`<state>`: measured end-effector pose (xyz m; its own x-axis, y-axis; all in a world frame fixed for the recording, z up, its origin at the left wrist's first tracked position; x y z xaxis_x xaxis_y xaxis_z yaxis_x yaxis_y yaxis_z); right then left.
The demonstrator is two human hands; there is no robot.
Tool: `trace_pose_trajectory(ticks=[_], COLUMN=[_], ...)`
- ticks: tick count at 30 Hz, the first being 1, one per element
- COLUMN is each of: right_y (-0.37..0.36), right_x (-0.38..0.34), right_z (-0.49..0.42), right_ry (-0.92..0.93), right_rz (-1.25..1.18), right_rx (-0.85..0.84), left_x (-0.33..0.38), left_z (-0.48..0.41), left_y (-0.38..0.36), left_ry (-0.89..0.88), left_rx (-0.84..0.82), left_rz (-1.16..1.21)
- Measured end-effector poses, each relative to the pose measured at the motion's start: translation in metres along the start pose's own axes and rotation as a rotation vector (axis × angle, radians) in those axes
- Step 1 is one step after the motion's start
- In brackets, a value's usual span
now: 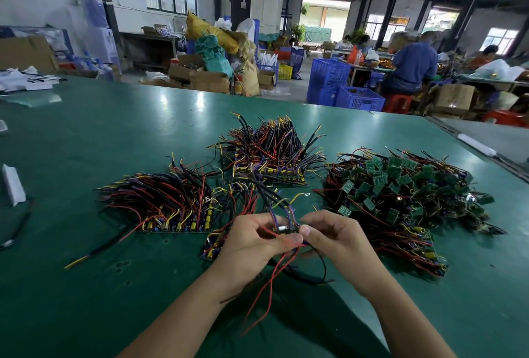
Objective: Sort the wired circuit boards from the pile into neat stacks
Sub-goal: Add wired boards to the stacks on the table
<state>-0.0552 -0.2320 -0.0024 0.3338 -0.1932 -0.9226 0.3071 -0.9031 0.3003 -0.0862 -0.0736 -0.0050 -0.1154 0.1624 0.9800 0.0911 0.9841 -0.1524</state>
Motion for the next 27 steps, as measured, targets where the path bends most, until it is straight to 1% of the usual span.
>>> trace_pose_trajectory(ticks=[2,4,8,11,18,20,22,24,26,27], right_y=[-0.0012,-0.0038,-0.0063,-0.0052,-0.0072,-0.0093,-0.0096,-0.0092,-0.0080,-0.0074], right_x=[0.0025,0.0030,0.0047,0.0031,0.0040,0.0038,0.0034,0.0021,0.0001,0.0003], right_z=[-0.0008,-0.0012,-0.0021,-0.0018,0.0009,0.0009,0.0010,0.0014,0.0018,0.0014], right_ry=[-0.054,-0.082,-0.105,-0.105,-0.159,-0.176,-0.189,-0.191,-0.193,-0.205], right_rz=[-0.133,-0.194,-0.220,-0.244,-0.420,-0.454,-0.485,-0.522,-0.556,-0.579], right_rx=[-0.023,-0.036,-0.013,-0.016,-0.081,-0.093,-0.096,-0.094,-0.079,-0.061], left_x=[0.0007,0.0025,0.0067,0.0066,0.0048,0.0038,0.0014,0.0018,0.0049,0.0056], left_z=[0.0010,0.0015,0.0008,0.0001,-0.0021,-0.0027,-0.0035,-0.0030,-0.0028,-0.0033], left_y=[-0.0006,-0.0006,-0.0002,-0.0004,0.0008,0.0024,0.0047,0.0045,0.0042,0.0050], left_ry=[-0.009,-0.031,-0.072,-0.064,-0.014,-0.018,-0.002,0.009,-0.026,-0.034], left_rx=[0.009,0.024,0.033,0.010,-0.078,-0.074,-0.068,-0.108,-0.140,-0.122], left_rz=[0.012,0.022,0.029,0.030,0.106,0.088,0.098,0.172,0.175,0.164])
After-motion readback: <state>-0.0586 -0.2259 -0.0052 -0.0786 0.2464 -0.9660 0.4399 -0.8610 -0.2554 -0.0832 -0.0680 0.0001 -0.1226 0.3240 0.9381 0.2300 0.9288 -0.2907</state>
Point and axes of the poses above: each hand's wrist, its own z-axis away from the middle knuckle, its own y-axis out of the back of the hand, x = y × z, the point moved 4 cm from there along -z, towards the middle knuckle, and after that the axes turned 7 degrees about z, right-handed, at the moved point
